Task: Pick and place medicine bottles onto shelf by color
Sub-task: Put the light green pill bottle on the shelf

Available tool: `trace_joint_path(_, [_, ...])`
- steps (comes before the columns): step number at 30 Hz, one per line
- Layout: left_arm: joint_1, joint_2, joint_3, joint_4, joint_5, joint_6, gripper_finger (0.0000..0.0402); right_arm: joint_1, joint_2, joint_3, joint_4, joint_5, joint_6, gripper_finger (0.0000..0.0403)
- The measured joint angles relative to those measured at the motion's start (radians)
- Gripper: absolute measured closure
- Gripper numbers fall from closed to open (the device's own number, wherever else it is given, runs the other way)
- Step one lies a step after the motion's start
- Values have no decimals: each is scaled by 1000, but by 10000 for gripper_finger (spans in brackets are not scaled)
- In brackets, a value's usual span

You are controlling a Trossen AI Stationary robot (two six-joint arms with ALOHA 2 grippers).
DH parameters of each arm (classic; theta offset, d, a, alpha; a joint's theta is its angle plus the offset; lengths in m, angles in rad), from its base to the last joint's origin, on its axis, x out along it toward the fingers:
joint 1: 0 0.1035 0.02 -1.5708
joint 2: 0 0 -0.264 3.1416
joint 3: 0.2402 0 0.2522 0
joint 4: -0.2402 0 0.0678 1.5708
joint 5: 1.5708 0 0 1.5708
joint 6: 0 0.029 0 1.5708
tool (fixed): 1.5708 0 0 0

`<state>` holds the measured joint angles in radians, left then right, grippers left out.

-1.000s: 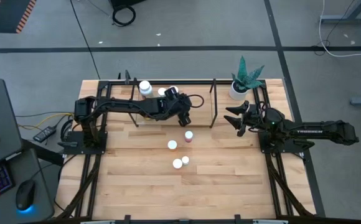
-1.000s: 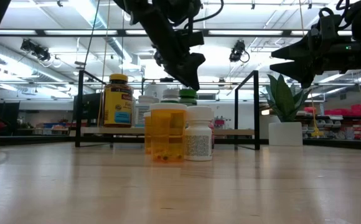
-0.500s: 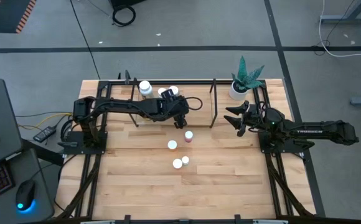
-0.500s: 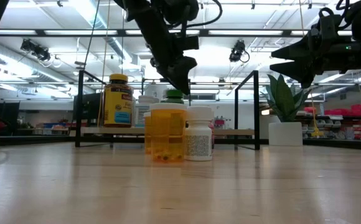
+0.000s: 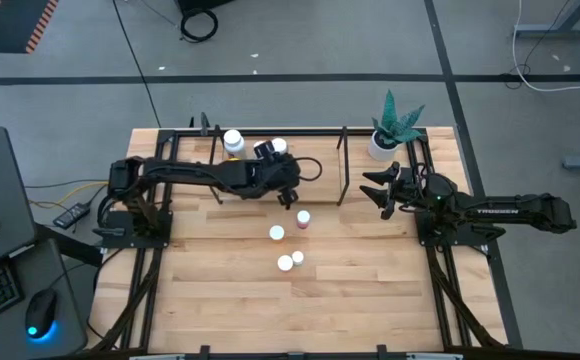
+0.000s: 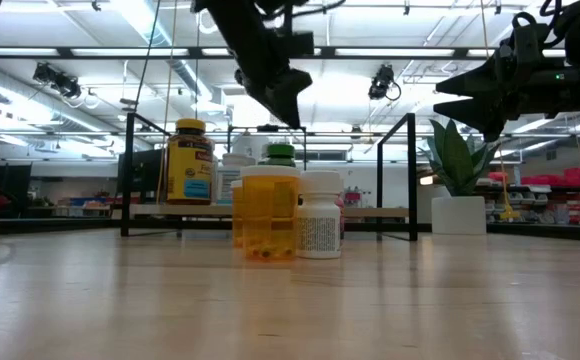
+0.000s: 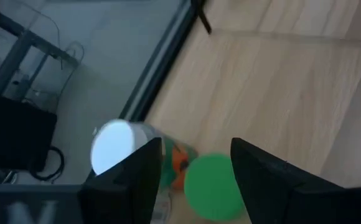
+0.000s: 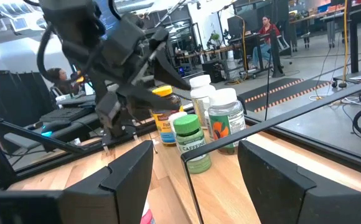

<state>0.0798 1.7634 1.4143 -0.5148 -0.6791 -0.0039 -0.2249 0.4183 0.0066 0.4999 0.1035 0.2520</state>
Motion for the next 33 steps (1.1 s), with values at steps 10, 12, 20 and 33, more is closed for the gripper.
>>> trace_joint_path(10, [-53, -105, 0, -28, 92, 21, 227, 0, 0, 0, 1, 0, 0, 160])
trace_joint_path(12, [-53, -137, 0, -66, 93, 13, 234, 0, 0, 0, 0, 0, 0, 160])
trace_joint_path(20, [-52, -339, -241, 56, 90, 0, 267, 0, 0, 0, 0, 0, 0, 160])
trace_joint_path(33, [-64, -717, -747, 443, 187, -10, 296, 0, 0, 0, 0, 0, 0, 160])
